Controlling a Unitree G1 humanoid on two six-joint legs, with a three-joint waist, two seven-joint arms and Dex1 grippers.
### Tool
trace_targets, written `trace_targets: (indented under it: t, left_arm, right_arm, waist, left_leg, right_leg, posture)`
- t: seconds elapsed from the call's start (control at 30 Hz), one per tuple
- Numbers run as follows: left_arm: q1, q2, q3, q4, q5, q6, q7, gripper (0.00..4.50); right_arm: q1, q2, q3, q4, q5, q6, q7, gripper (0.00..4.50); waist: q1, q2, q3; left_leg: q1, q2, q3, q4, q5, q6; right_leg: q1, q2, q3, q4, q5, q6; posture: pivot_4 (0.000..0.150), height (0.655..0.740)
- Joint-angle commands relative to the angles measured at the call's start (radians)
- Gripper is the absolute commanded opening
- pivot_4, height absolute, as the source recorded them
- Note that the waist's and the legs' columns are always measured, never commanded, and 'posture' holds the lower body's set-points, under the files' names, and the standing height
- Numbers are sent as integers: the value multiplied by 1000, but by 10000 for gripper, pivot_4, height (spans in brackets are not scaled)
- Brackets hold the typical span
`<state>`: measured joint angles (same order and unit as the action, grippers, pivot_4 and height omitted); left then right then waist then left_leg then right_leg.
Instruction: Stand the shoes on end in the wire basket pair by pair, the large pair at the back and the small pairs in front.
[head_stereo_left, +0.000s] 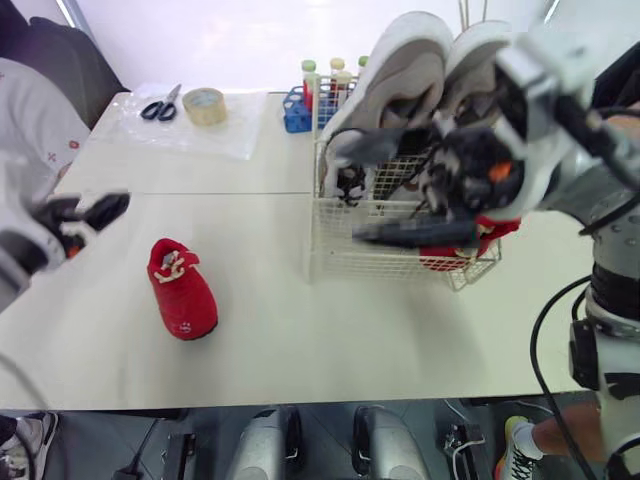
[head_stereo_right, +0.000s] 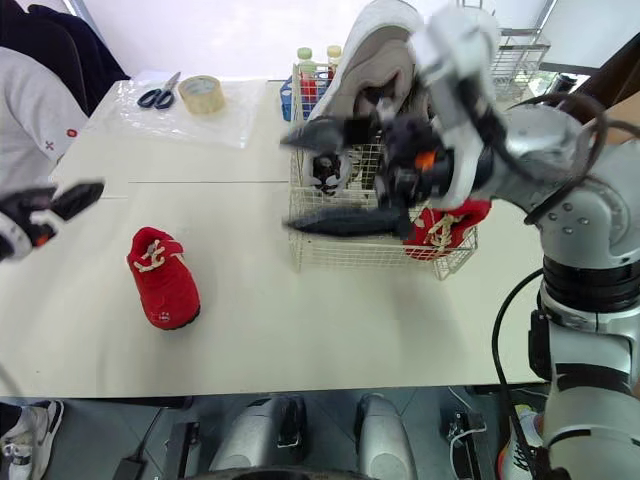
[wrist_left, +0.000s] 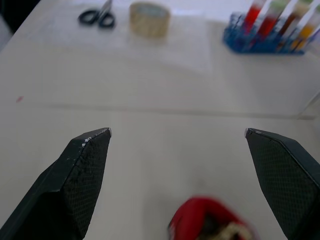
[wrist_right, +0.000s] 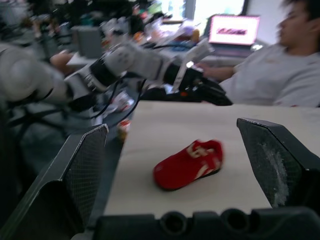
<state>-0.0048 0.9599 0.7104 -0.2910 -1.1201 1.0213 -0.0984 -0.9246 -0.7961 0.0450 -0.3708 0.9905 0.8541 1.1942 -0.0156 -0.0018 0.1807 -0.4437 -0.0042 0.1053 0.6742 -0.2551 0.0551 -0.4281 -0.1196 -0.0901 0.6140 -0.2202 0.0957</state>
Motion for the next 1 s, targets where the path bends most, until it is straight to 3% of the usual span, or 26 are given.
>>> trace_targets:
  t: [0.03, 0.13, 0.3, 0.47, 0.77, 0.87, 1.0]
  left_arm:
    - [115, -4, 138, -90, -43, 64, -83, 44455]
    - [273, -81, 227, -143, -231, 132, -172, 44455]
    - [322, -124, 230, -132, -373, 122, -169, 44455]
    - [290, -137, 144, -55, -313, 83, -168, 44455]
    - [-1, -93, -95, 332, -72, 22, -346, 44455]
    - [-61, -83, -160, 385, 7, 5, -413, 36057]
    - [-119, -92, -184, 418, 55, -5, -463, 16527]
  right_arm:
    - [15, -18, 55, -24, -72, -81, 139, 45000]
    - [40, 24, 141, 7, -181, -169, 187, 45000]
    - [48, 48, 152, -8, -208, -181, 193, 45000]
    - [50, 66, 152, -16, -238, -177, 149, 45000]
    - [76, 52, 125, -66, -238, -127, 59, 45000]
    - [85, 41, 110, -79, -233, -114, 40, 45000]
    - [96, 25, 94, -84, -239, -106, 22, 45000]
  waist:
    - [3, -1, 0]
    - [2, 0, 0]
    - [12, -2, -1]
    - [1, -2, -1]
    - [9, -4, -3]
    - [3, -4, -3]
    - [-1, -4, -3]
  left_leg:
    - [0, 0, 0, 0, 0, -1]
    - [2, 0, -1, -1, -1, -3]
    - [2, 0, -2, -7, 4, -11]
    - [2, 1, -2, -10, 4, -11]
    - [1, 0, -1, -10, 4, -10]
    - [0, 0, 0, -10, 4, -10]
    - [0, 0, 1, -10, 3, -9]
  right_leg:
    - [-1, 0, 0, 0, 0, -1]
    - [-5, -4, 1, 1, -1, -3]
    - [-9, -5, 1, 4, -2, -5]
    - [-11, -5, 2, 5, -2, -5]
    - [-13, -6, 1, 4, -1, -7]
    - [-13, -7, 0, 4, -1, -6]
    - [-14, -8, 0, 4, 1, -4]
  posture:
    - [1500, 7371]
    - [1500, 7371]
    - [1500, 7371]
    - [1500, 7371]
    - [1500, 7371]
    - [1500, 7371]
    - [1500, 7371]
